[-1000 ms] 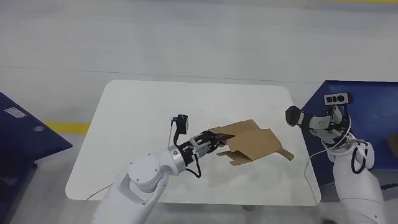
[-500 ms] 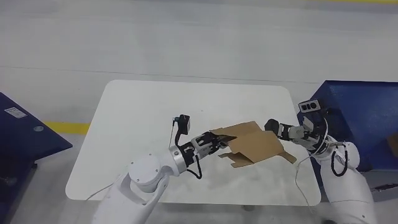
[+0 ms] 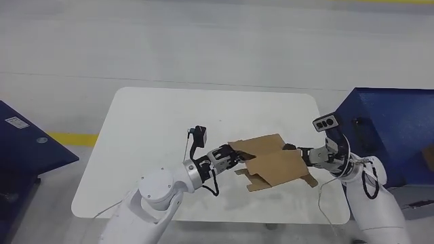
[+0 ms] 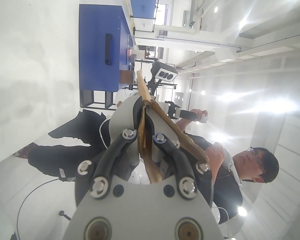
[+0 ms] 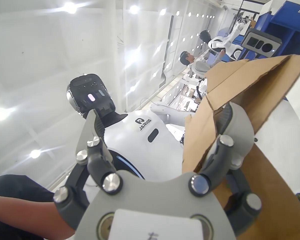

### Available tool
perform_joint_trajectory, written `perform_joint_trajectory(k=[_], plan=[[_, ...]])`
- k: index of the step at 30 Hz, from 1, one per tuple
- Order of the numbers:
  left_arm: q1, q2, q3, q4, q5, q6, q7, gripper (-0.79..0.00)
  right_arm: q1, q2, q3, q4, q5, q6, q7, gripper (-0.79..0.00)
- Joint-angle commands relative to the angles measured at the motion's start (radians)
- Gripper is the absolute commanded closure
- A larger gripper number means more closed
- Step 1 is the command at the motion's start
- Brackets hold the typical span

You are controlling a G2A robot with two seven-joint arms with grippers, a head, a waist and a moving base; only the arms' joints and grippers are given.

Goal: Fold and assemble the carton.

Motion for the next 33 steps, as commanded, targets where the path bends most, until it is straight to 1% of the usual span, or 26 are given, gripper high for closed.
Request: perform_joint_trajectory(k=[1, 3, 6, 7, 9, 15, 19, 21, 22, 24, 27, 29, 30, 32, 33], plan=[[0.001, 0.0, 0.0, 0.002, -0.004, 0.003, 0.001, 0.0, -0.003, 0.008, -0.009, -0.009, -0.001, -0.003, 0.0, -0.785], [0.002, 0.0, 0.0, 0.005, -0.009, 0.007, 0.001, 0.0, -0.006, 0.016, -0.018, -0.013, -0.007, -0.014, 0.0, -0.773], [0.004, 0.0, 0.002, 0.008, -0.012, 0.011, 0.002, 0.0, -0.007, 0.024, -0.028, -0.013, 0.018, -0.024, 0.0, -0.736], [0.004, 0.0, 0.003, 0.009, -0.011, 0.012, 0.002, 0.0, -0.006, 0.027, -0.03, -0.013, 0.022, -0.029, 0.0, -0.711], [0.007, 0.001, 0.008, 0.01, -0.009, 0.015, 0.001, 0.0, -0.006, 0.031, -0.032, -0.003, 0.04, -0.038, 0.0, -0.705], [0.008, 0.0, 0.033, 0.012, 0.003, 0.037, -0.013, 0.0, 0.006, 0.036, -0.043, 0.011, 0.079, -0.046, 0.0, -0.745], [0.005, 0.0, 0.05, 0.013, 0.013, 0.049, -0.019, 0.0, 0.008, 0.039, -0.054, 0.01, 0.076, -0.046, 0.0, -0.72], [0.004, -0.001, 0.057, 0.015, 0.01, 0.056, -0.023, 0.0, 0.008, 0.04, -0.06, 0.012, 0.066, -0.05, 0.0, -0.745], [0.002, -0.001, 0.059, 0.016, 0.009, 0.059, -0.023, 0.0, 0.009, 0.042, -0.064, 0.012, 0.055, -0.052, 0.0, -0.733], [0.0, -0.001, 0.061, 0.017, 0.008, 0.061, -0.021, 0.0, 0.01, 0.043, -0.07, 0.019, 0.044, -0.055, 0.0, -0.739], [-0.002, -0.002, 0.061, 0.018, 0.004, 0.066, -0.018, 0.0, 0.014, 0.046, -0.077, 0.03, 0.031, -0.05, 0.0, -0.702], [-0.002, -0.002, 0.059, 0.019, -0.004, 0.066, -0.014, 0.0, 0.016, 0.047, -0.082, 0.037, 0.027, -0.043, 0.0, -0.705], [-0.002, -0.002, 0.058, 0.02, -0.005, 0.067, -0.013, 0.0, 0.017, 0.048, -0.085, 0.037, 0.024, -0.037, 0.0, -0.653], [-0.003, -0.002, 0.058, 0.024, -0.006, 0.069, -0.011, 0.0, 0.016, 0.05, -0.091, 0.035, 0.014, -0.025, 0.0, -0.619], [-0.004, -0.002, 0.059, 0.025, -0.006, 0.071, -0.009, 0.0, 0.016, 0.052, -0.095, 0.032, 0.013, -0.018, 0.0, -0.585]])
